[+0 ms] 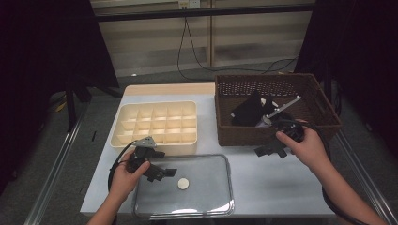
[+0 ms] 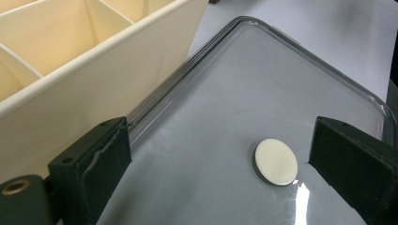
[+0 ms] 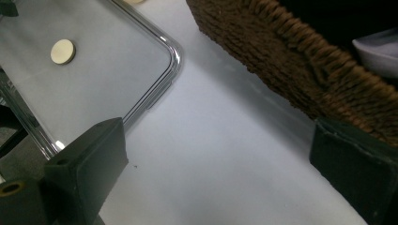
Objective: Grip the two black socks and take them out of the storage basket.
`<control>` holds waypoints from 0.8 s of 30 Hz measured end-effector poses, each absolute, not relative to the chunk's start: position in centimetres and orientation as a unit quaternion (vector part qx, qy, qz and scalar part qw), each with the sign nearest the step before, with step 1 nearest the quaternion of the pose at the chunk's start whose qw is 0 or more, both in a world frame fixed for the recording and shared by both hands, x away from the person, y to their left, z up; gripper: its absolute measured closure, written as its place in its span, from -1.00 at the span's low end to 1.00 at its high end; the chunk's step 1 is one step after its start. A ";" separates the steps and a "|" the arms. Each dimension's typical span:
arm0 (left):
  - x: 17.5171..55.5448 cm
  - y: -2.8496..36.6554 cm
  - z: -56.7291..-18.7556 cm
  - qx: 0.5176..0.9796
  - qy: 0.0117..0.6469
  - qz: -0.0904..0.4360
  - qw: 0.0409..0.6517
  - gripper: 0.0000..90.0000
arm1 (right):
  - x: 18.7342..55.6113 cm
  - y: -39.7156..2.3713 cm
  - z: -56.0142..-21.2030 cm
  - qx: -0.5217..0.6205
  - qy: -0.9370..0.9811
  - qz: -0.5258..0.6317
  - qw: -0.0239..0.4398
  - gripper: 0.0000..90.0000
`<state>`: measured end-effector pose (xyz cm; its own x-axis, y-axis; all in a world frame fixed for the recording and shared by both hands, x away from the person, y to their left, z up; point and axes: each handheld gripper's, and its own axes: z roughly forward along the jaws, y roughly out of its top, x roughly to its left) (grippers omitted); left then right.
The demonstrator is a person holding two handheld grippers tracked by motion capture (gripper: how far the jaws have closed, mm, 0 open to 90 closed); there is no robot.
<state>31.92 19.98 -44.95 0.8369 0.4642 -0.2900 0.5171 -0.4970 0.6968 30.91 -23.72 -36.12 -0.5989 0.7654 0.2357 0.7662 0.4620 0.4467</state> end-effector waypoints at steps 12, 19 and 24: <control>31.9 19.9 -45.0 0.870 0.277 -0.032 0.406 -0.87 | 32.8 -24.3 -34.2 -0.456 -0.853 -0.255 -0.015 -0.91; 31.8 19.8 -45.0 0.870 0.276 -0.035 0.407 -0.87 | 34.3 -24.8 -33.5 -0.467 -0.848 -0.251 -0.029 -0.91; 31.7 19.7 -44.9 0.873 0.271 -0.036 0.404 -0.87 | 35.3 -25.3 -33.3 -0.475 -0.845 -0.243 -0.034 -0.91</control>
